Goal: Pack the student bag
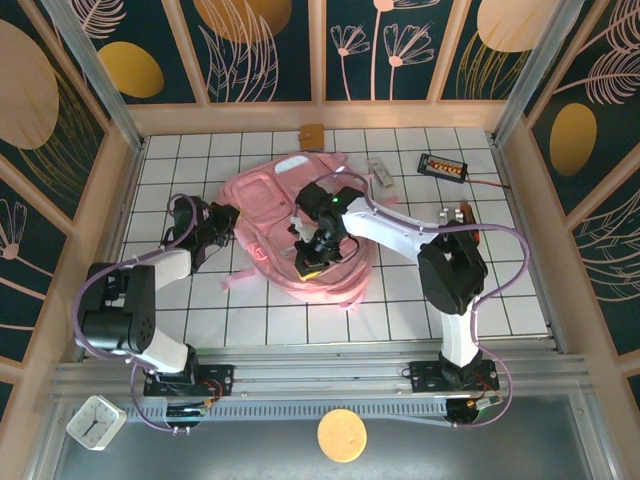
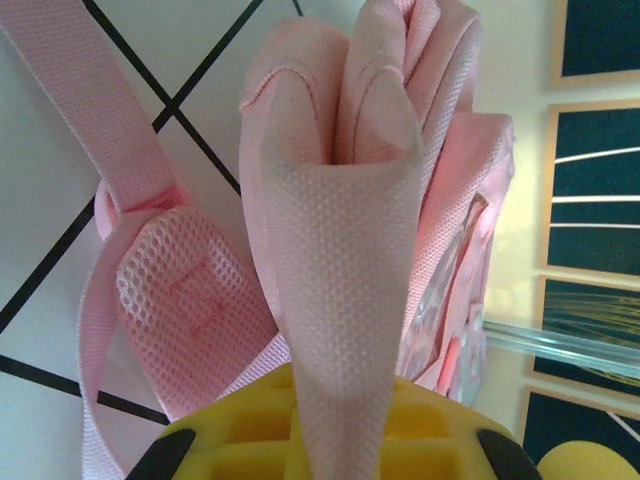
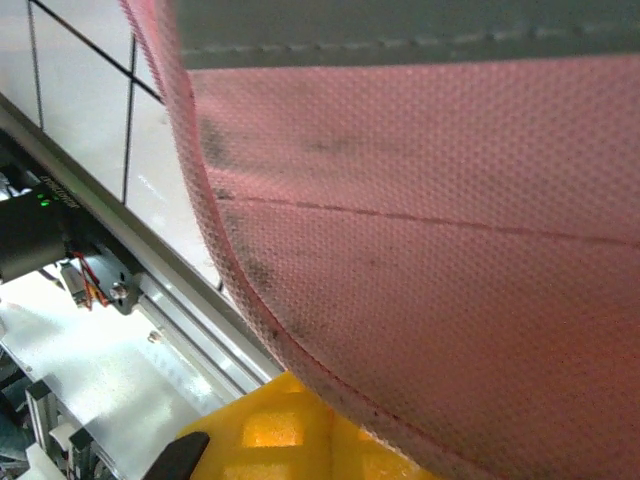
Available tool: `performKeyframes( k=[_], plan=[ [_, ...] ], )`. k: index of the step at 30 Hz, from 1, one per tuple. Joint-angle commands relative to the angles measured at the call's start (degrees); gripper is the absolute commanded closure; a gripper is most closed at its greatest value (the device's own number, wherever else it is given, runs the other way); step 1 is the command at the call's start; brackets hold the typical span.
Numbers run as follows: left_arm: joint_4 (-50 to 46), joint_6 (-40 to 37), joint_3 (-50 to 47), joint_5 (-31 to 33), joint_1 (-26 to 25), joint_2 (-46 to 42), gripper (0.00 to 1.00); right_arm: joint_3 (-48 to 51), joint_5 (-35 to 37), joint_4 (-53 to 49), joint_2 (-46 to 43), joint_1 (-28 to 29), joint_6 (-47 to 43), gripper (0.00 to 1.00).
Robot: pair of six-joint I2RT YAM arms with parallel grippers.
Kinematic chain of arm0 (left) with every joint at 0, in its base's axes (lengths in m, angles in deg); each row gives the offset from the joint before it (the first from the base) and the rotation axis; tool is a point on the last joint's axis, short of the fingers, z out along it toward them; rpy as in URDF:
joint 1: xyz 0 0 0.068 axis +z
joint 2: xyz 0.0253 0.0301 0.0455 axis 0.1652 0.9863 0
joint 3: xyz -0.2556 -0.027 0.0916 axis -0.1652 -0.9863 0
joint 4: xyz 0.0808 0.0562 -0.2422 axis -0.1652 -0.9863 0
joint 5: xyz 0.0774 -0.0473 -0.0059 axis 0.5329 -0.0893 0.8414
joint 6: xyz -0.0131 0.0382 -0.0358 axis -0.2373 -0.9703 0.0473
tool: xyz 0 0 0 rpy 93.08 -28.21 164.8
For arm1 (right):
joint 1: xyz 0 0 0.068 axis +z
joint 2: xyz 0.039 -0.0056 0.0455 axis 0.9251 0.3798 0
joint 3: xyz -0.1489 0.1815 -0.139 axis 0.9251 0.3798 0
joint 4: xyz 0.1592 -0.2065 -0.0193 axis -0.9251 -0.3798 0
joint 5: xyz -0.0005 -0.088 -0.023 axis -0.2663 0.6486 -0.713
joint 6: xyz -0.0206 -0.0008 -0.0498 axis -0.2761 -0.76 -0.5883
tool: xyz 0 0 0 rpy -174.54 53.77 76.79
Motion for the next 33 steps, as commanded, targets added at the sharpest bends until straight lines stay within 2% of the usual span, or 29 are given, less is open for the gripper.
performKeyframes(
  k=[1, 7, 15, 19, 21, 23, 26, 30, 33],
  plan=[
    [7.80, 5.40, 0.21, 3.23, -2.81, -3.44, 1.00, -5.00, -6.53, 5.03, 2.48, 2.08, 4.51, 1.00],
    [7.67, 6.65, -0.10, 5.68, -6.81, -5.75, 1.00, -15.42, -8.19, 4.63, 10.67, 2.66, 11.93, 1.00],
    [5.72, 6.61, -1.48, 6.89, -6.78, -10.15, 1.00, -15.08, -6.04, 2.88, 10.67, 2.48, 17.93, 1.00],
    [6.60, 7.38, -1.37, 5.91, -6.70, -9.63, 1.00, -12.17, 1.73, -2.73, 8.37, 2.71, 17.09, 1.00],
    [7.15, 8.69, -1.88, 6.81, -6.76, -10.32, 1.00, -9.59, 2.99, -0.27, 6.54, 2.67, 18.85, 1.00],
    [7.29, 10.06, -2.17, 7.46, -6.80, -11.16, 1.00, -6.75, 4.28, 6.33, 4.29, 2.41, 22.91, 1.00],
    [7.50, 12.04, -2.37, 8.57, -7.86, -12.22, 1.00, -10.03, 5.98, 11.53, 4.47, 1.75, 24.76, 1.00],
    [9.09, 15.17, -3.35, 11.45, -9.68, -13.33, 1.00, -15.00, 3.20, 16.28, 6.85, -0.35, 30.42, 1.00],
    [10.83, 16.99, -3.46, 12.45, -10.45, -12.96, 1.00, -12.06, 0.29, 22.81, 6.56, -1.77, 39.49, 1.00]
  ],
)
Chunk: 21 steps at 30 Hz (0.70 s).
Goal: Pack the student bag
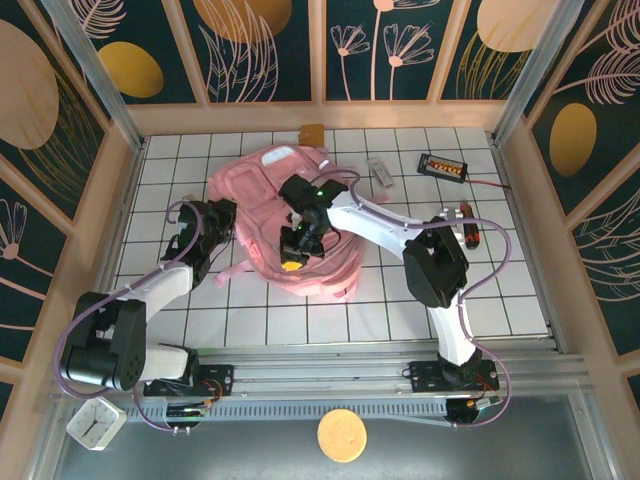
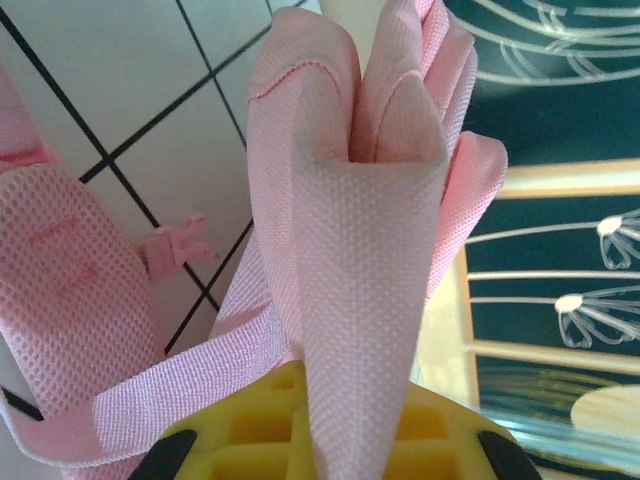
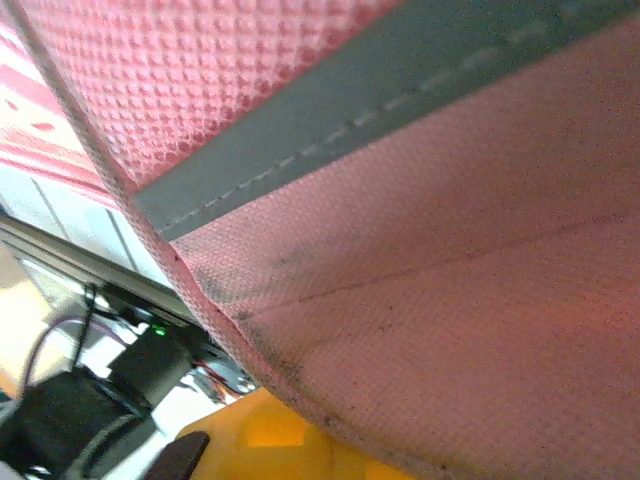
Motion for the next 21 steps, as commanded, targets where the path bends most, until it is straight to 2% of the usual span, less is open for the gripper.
performKeyframes(
  k=[1, 5, 7, 10, 12, 13, 14, 18, 21],
  plan=[
    [8.38, 8.54, 0.28, -4.68, -3.75, -2.43, 1.00, 0.96, -1.55, 25.11, -1.11, -2.54, 12.58, 1.00],
    [9.67, 8.84, 1.22, -5.42, -4.44, -1.53, 1.00, 8.15, -1.75, 35.84, -4.18, -3.16, 24.21, 1.00],
    [10.38, 8.94, 1.11, -5.86, -4.42, -1.10, 1.00, 6.68, -2.33, 37.25, -3.50, -3.03, 25.23, 0.96],
    [9.43, 8.04, 1.16, -6.09, -4.31, -1.26, 1.00, 0.65, -2.47, 29.85, -1.48, -3.08, 20.64, 0.60],
    [5.97, 5.43, 2.31, -7.34, -4.05, -1.08, 1.00, 0.65, -2.54, 26.28, -2.72, -3.63, 17.41, 0.37],
    [3.77, 4.16, 2.88, -8.42, -3.89, -0.81, 1.00, 1.65, -2.55, 24.78, -4.17, -4.19, 15.86, 0.22],
    [2.15, 2.79, 3.36, -9.91, -3.54, -0.54, 1.00, 3.08, -2.58, 23.45, -5.88, -4.87, 14.21, 0.02],
    [-3.65, -1.47, 3.32, -12.39, -1.29, -1.75, 1.00, 9.57, -0.99, 18.27, -13.74, -8.21, 8.42, 0.01],
    [-9.26, -6.03, 4.06, -14.40, 1.62, -3.11, 1.00, 14.04, 3.32, 15.47, -19.13, -11.61, 3.18, 0.01]
  ],
)
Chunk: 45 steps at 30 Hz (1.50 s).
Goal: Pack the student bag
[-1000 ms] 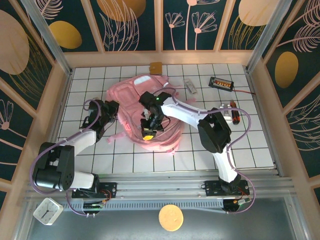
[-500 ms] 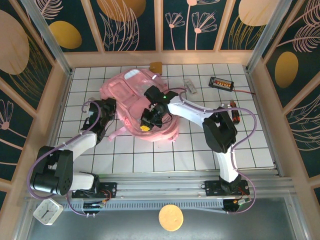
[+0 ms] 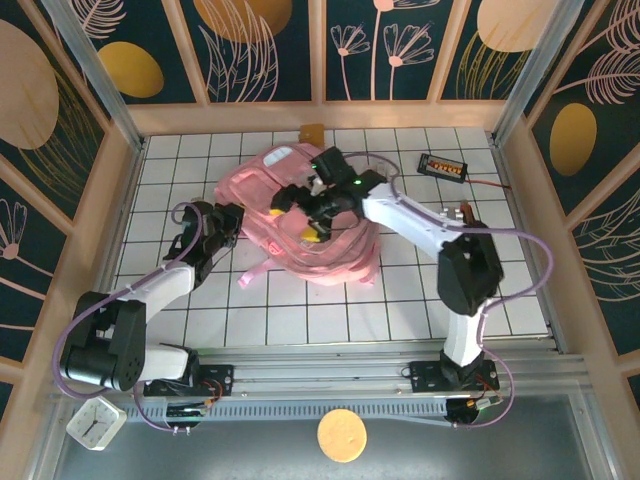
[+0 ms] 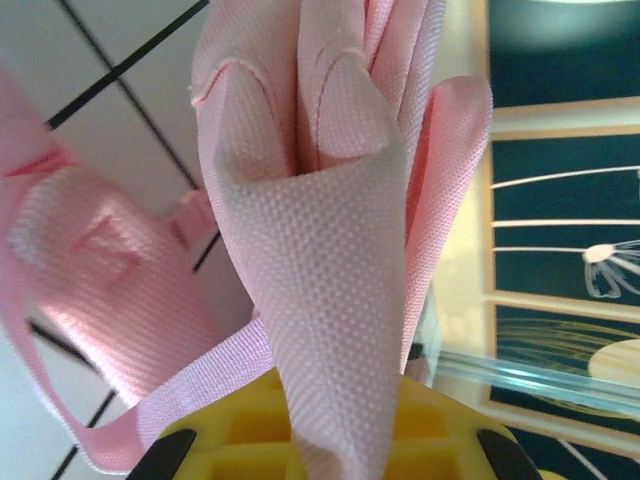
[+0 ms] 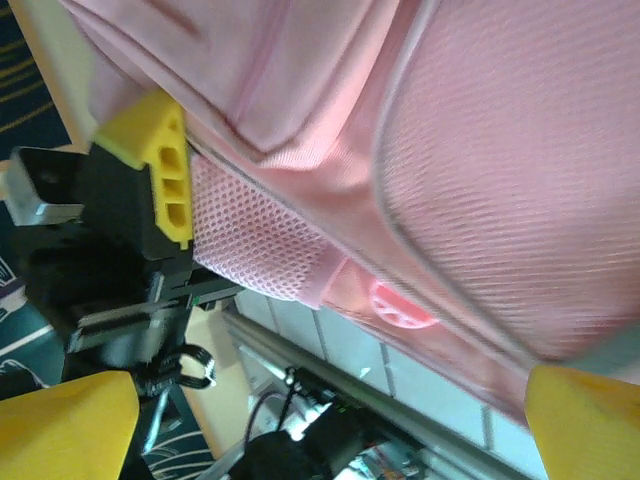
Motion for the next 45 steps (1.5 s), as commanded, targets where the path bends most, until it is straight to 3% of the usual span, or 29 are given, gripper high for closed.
performKeyframes(
  k=[1, 4, 8, 15, 18, 21, 28, 45],
  plan=[
    [-4.62, -5.17, 3.69, -9.57, 2.81, -2.87, 1.00, 4.13, 7.01, -5.82, -6.73, -4.14, -9.28, 0.01],
    [-6.28, -7.22, 4.33, -12.47, 4.26, -1.88, 1.00, 8.08, 11.46, -6.96, -8.96, -7.92, -14.33, 0.01],
    [-5.71, -7.62, 4.72, -14.34, 4.25, 0.07, 1.00, 13.71, 9.56, -4.65, -8.12, -12.94, -19.06, 0.01],
    [-7.99, -9.65, 5.61, -14.58, 4.25, 0.49, 1.00, 20.21, 6.67, 3.48, -8.11, -15.88, -18.58, 0.02],
    [-7.92, -9.82, 5.52, -15.21, 4.25, 0.87, 1.00, 19.59, 5.25, 6.20, -6.05, -15.89, -17.63, 0.11],
    [-7.85, -10.06, 5.74, -15.98, 4.25, 1.49, 1.00, 17.63, 3.48, 7.83, -3.19, -15.94, -16.54, 0.33],
    [-10.34, -12.29, 7.31, -15.80, 4.32, 1.90, 1.00, 15.04, 2.88, 6.50, -2.43, -15.94, -15.84, 0.52],
    [-21.97, -23.90, 13.26, -13.37, 4.30, 3.13, 1.00, 9.67, -0.02, 1.95, -6.60, -15.99, -13.77, 0.51]
  ],
)
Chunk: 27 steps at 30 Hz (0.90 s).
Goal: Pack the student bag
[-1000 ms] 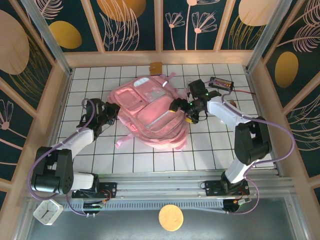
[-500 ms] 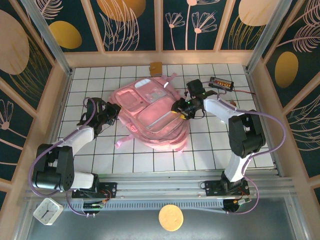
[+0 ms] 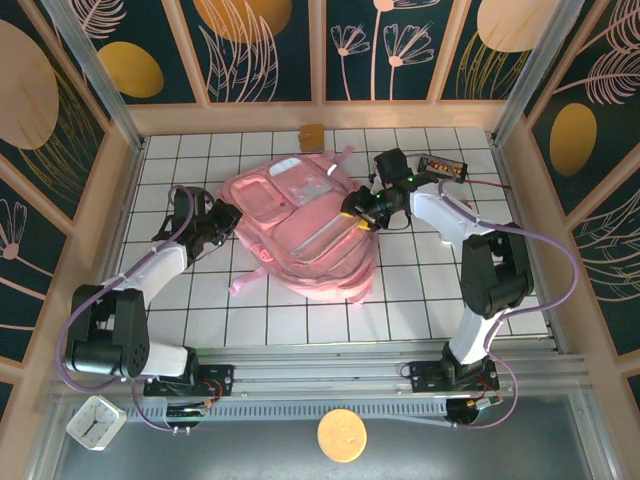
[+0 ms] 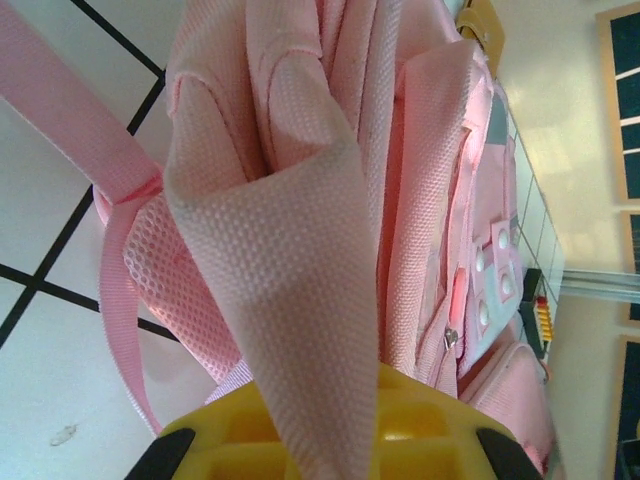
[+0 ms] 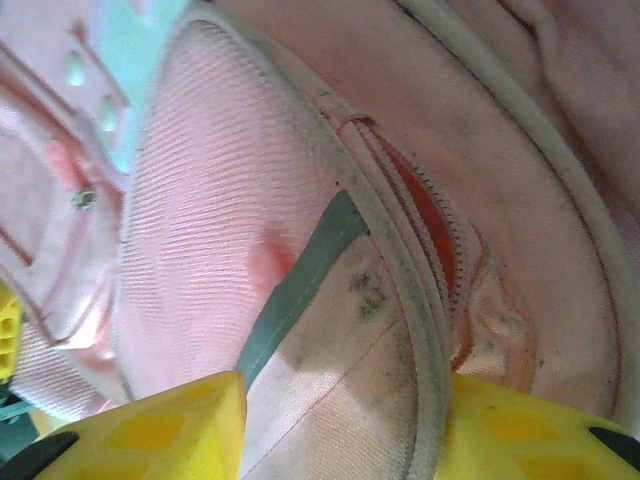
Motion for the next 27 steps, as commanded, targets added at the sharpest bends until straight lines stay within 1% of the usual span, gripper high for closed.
performKeyframes(
  k=[1, 8, 9, 12, 13, 14, 15, 17, 19, 20, 21, 24, 25, 27],
  plan=[
    [-2.14, -4.72, 2.87, -4.56, -0.47, -0.08, 1.00, -2.70, -3.57, 1.82, -2.73, 0.01, 1.31, 0.51],
    [-3.33, -6.36, 3.73, -4.60, -0.47, 0.50, 1.00, -0.66, -7.91, 7.71, -3.02, 0.14, 6.94, 0.51],
    [-3.43, -6.56, 3.77, -4.69, -0.47, 0.52, 1.00, -0.50, -8.49, 8.69, -3.10, 0.14, 7.80, 0.52],
    [-3.34, -7.01, 3.72, -4.92, -0.46, 0.71, 1.00, -0.09, -9.51, 10.70, -2.93, 0.15, 9.35, 0.64],
    [-3.43, -7.28, 3.70, -5.03, -0.47, 0.81, 1.00, -0.04, -10.03, 11.12, -2.69, 0.20, 9.96, 0.69],
    [-3.55, -7.54, 3.82, -5.05, -0.46, 0.85, 1.00, 0.02, -10.40, 11.62, -2.61, 0.31, 10.39, 0.71],
    [-3.84, -7.95, 3.98, -5.00, -0.47, 0.94, 1.00, 0.05, -10.47, 12.01, -2.62, 0.43, 10.93, 0.71],
    [-4.44, -8.99, 4.60, -4.95, -0.46, 1.05, 1.00, 0.14, -10.23, 12.41, -2.81, 0.62, 11.18, 0.77],
    [-5.71, -10.33, 5.47, -4.94, -0.47, 1.33, 1.00, 0.52, -9.79, 12.48, -2.97, 0.71, 11.19, 0.80],
    [-6.32, -11.08, 5.99, -5.05, -0.47, 1.56, 0.97, 0.84, -9.79, 12.58, -2.93, 0.62, 11.20, 0.84],
    [-7.20, -11.94, 6.55, -5.20, -0.47, 1.75, 0.91, 1.14, -9.76, 12.84, -2.88, 0.62, 11.27, 0.88],
    [-9.91, -14.57, 7.84, -4.96, -0.47, 1.75, 0.76, 1.89, -9.85, 14.76, -2.58, 0.78, 12.51, 0.90],
    [-10.67, -15.43, 8.03, -4.88, -0.47, 1.47, 0.73, 1.82, -9.79, 15.36, -2.26, 0.97, 12.93, 0.90],
    [-11.74, -16.65, 8.05, -4.61, -0.47, 0.50, 0.69, 1.37, -9.56, 16.17, -1.64, 1.45, 13.43, 0.90]
  ],
)
